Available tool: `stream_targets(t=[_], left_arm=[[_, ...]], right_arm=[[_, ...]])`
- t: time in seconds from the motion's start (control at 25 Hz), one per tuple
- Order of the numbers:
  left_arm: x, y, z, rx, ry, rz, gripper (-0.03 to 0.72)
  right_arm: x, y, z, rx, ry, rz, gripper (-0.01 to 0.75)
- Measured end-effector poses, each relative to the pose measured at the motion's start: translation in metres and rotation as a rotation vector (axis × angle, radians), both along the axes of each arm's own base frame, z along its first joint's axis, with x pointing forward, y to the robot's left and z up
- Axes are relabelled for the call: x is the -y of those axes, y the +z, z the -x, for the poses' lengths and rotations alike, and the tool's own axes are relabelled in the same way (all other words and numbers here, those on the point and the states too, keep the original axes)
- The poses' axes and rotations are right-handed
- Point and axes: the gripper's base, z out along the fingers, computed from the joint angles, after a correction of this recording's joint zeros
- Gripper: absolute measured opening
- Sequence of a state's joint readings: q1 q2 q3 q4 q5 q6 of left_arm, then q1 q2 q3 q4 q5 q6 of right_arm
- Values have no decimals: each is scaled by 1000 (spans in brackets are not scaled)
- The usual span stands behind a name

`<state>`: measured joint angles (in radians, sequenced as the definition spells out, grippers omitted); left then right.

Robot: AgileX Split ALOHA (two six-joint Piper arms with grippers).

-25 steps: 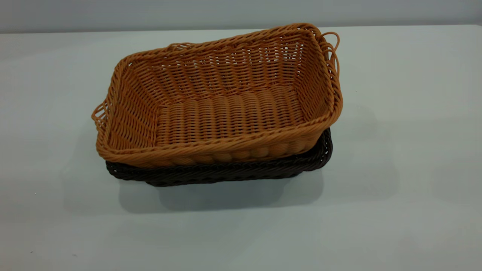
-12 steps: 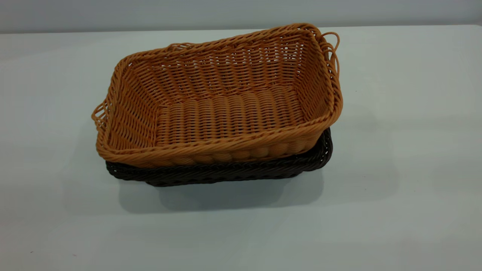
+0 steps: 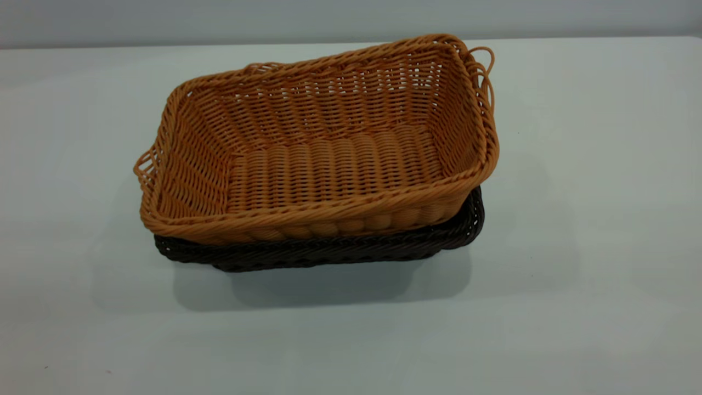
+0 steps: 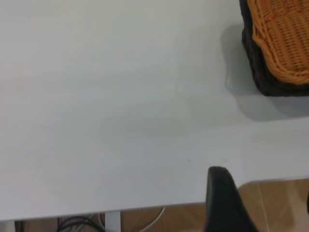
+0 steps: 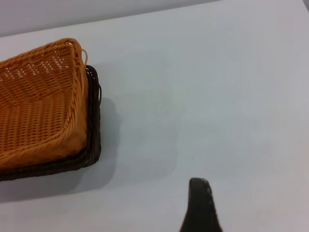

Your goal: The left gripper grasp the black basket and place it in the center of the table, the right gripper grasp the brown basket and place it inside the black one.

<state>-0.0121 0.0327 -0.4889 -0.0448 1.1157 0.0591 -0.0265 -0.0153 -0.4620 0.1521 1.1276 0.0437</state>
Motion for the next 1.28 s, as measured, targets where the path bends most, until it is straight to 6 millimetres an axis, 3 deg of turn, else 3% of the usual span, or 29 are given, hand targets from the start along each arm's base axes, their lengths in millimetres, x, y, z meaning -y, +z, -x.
stream_targets(t=[0.2,1.28], left_arm=[[0,-1,7,45,0,0,362],[0,-1,7,45,0,0,362]], right_arm=[[0,0,0,0,1,-1,464],[0,0,0,1,1,-3,464]])
